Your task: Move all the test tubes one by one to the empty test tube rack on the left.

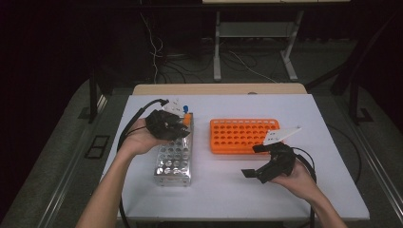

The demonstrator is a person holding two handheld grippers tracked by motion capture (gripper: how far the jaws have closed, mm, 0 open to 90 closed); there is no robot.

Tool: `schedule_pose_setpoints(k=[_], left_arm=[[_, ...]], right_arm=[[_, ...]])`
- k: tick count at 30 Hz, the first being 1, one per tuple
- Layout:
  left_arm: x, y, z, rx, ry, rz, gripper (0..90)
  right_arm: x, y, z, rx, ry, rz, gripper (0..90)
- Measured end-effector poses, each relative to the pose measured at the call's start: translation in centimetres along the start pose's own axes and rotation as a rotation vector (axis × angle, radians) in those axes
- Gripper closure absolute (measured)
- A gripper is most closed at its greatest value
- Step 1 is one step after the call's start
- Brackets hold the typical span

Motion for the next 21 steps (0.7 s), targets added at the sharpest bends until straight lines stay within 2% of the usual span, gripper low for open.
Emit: schedule_pose_setpoints(k=[9,17,21], left_arm=[[-0.7,-1.5,-0.3,-0.019,0.023,-0.021,74.4],[-1.4,-2.0,-0.5,-0.033,0.047,-0.034,74.2],[-1.5,-2.0,-0.5,-0.049,0.085,-0.027,73.3]], right_arm=[[-0.6,0.7,0.2,-0.004,-0.022,0.019,0.2],[-0.9,1.0,0.3,-0.008,-0.029,0.03,0.2],[-1.0,1.1,0.5,-0.013,-0.037,0.034,0.2]])
Point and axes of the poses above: each handheld gripper's, and its own axes: y roughly backward along the jaws, x roughly out of its top, z roughly to its right, the point moved 7 cm from there along -y, roughly forward along the jaws, and after that the axes turned 5 degrees about y, right-handed, at the moved point
